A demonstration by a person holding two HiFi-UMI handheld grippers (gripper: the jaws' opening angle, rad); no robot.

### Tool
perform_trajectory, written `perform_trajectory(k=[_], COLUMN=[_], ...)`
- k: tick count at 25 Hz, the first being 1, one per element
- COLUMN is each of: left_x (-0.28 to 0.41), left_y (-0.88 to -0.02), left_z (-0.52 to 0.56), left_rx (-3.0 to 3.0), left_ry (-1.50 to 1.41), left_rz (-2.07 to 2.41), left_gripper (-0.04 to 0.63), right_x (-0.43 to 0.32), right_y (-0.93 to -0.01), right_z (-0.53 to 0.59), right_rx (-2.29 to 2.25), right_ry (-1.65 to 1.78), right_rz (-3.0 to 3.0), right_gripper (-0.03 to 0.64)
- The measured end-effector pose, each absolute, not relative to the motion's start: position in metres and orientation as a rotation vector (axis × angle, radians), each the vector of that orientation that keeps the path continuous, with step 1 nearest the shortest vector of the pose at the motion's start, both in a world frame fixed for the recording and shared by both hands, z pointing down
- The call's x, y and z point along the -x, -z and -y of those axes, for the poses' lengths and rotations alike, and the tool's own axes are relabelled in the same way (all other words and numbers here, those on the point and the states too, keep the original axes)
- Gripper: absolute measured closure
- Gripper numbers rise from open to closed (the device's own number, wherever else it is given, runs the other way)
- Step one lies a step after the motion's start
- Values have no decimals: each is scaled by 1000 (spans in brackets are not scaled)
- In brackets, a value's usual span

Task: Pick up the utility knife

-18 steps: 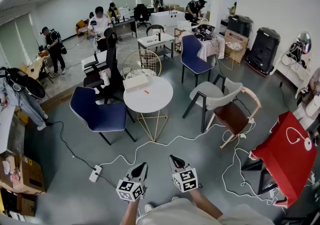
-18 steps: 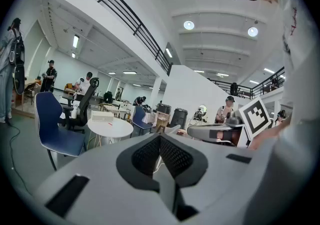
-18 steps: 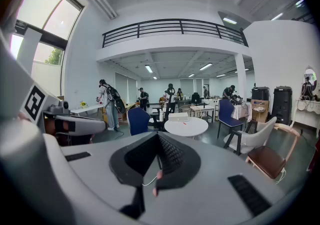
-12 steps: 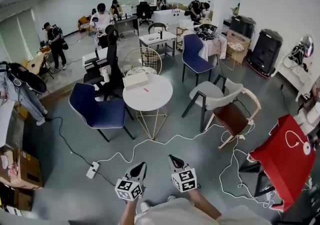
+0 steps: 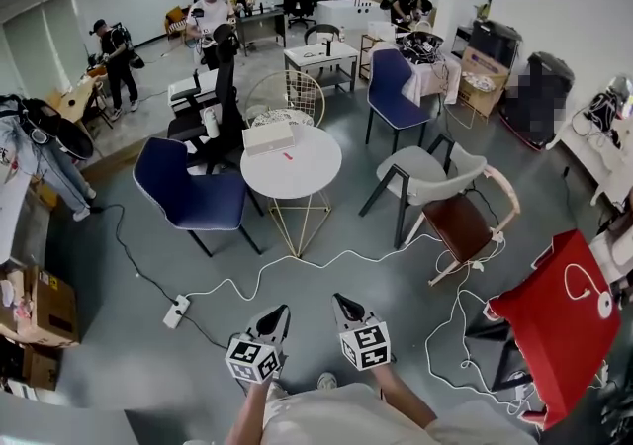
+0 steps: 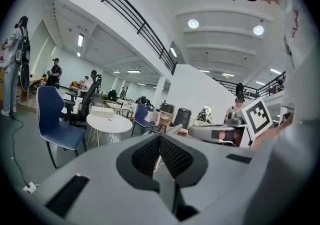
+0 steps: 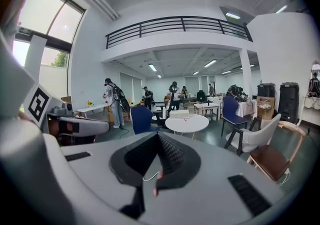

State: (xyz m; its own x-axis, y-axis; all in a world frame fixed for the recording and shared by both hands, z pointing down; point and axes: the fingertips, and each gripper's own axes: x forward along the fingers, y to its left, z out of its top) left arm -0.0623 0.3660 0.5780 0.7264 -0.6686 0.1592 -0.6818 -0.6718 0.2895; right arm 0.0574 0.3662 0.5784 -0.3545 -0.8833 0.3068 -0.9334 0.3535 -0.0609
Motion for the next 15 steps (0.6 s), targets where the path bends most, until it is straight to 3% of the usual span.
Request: perform_trajectory(k=[15], left_x=[42], left_y=[-580], left_z=[-369], left_rx=[-2584], left_ry=[-64], left_rz=[1108], left_gripper=[583], right_x=[-81], right_y=[-580], right_z=[-362], right_rx=[-1600], right_ry=[-324], right_rz=[2467], right_gripper=[600])
